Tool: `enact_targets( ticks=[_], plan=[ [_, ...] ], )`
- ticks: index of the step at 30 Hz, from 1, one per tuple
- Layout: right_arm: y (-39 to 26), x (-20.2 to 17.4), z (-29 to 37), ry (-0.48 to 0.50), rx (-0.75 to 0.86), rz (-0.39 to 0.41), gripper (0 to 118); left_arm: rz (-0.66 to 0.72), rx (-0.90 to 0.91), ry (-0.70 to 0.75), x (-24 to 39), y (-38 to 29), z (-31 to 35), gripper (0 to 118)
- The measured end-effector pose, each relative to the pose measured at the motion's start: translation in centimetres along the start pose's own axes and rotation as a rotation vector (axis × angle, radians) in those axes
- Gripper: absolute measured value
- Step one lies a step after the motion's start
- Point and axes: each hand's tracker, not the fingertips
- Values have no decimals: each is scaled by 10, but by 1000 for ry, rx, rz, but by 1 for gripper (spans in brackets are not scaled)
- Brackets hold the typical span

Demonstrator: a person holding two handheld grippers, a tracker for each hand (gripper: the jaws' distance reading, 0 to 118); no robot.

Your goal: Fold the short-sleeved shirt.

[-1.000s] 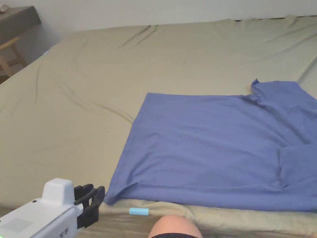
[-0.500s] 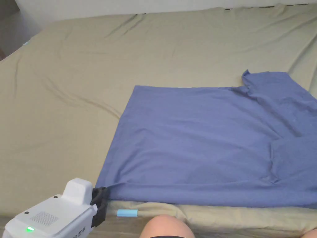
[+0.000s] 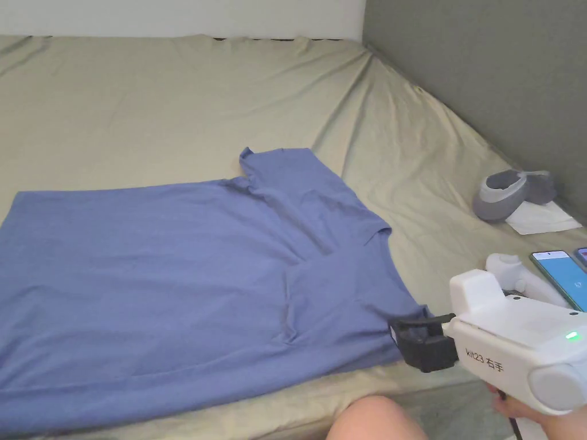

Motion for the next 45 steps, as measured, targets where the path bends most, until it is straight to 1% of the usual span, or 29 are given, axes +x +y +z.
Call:
enact_targets(
  ticks=[1, 2, 3, 4, 5, 6, 8, 11, 13, 15, 17, 23, 24, 25, 26, 28, 30, 33, 35, 36, 37, 38, 39, 40, 41, 42, 43, 44, 45],
  plan=[
    [-1, 3, -11, 29, -46, -14, 110, 1, -6, -1, 1, 1, -2, 1],
    [-3, 5, -22, 38, -69, -20, 102, -1, -11, -1, 2, 0, -3, 1],
    [-5, 6, -28, 46, -96, -24, 61, -5, -18, 2, 3, 0, -3, 1],
    [-6, 5, -31, 42, -94, -29, 8, -7, -22, 6, 3, 0, -4, 1],
    [-8, 6, -33, 30, -92, -37, 5, -3, -25, 8, 3, 1, -3, 1],
    [-10, 7, -28, 14, -90, -37, 5, 0, -27, 6, 2, 1, -2, 1],
    [-10, 6, -19, 112, -61, -47, 5, 11, -29, 6, 0, 1, 0, 1],
    [-11, 3, -12, 64, -79, 7, 5, 26, -38, -2, -4, 5, 0, 1],
    [-7, 6, -3, 61, -57, -11, 5, 37, -37, -4, -5, 13, -1, 1],
    [6, 15, 4, 65, -35, -60, 5, 54, -29, -14, -9, 25, -2, 1],
    [26, 19, 2, 77, -38, -67, 5, 63, -33, -17, -13, 46, -12, 1],
    [99, 30, -50, 75, -100, -50, 5, 72, -104, -30, -36, 112, -86, 1],
    [107, 30, -62, 72, -106, -38, 5, 68, -132, -29, -37, 118, -102, 1],
    [114, 30, -78, 64, -133, -2, 5, 53, -174, -30, -39, 123, -120, 1],
    [117, 29, -93, 47, -163, 22, 5, 42, -222, -40, -40, 126, -139, 1],
    [114, 27, -119, 16, -217, 33, 5, 48, -267, -13, -38, 121, -164, 1],
    [109, 25, -136, 4, -233, 35, 5, 40, -311, -16, -38, 116, -185, 1],
    [94, 25, -151, -1, -282, 5, 5, 53, -353, -9, -45, 101, -206, 1],
    [86, 28, -151, -9, -291, -24, 5, 56, -363, -15, -48, 91, -207, 1],
    [87, 32, -147, -4, -263, -61, 6, 50, -340, -22, -50, 90, -203, 9],
    [87, 34, -142, -6, -253, -93, 13, 53, -325, -16, -51, 93, -199, 27],
    [89, 35, -134, -20, -235, -126, 34, 84, -296, 21, -54, 96, -192, 55],
    [90, 36, -125, -47, -203, -154, 64, 108, -272, 69, -56, 98, -182, 88],
    [93, 40, -110, -128, -150, -176, 69, 127, -207, 128, -59, 100, -166, 98],
    [92, 42, -92, -161, -102, -194, 67, 146, -125, 126, -62, 99, -145, 98],
    [90, 45, -74, -129, -52, -219, 63, 166, -48, 76, -65, 97, -123, 94],
    [86, 48, -55, -65, -13, -266, 52, 195, 4, 35, -64, 96, -100, 87],
    [82, 50, -37, -13, 16, -308, 52, 219, 7, 14, -63, 91, -77, 87],
    [76, 46, -22, 15, 33, -312, 46, 231, 15, 12, -60, 86, -60, 82]
  ],
)
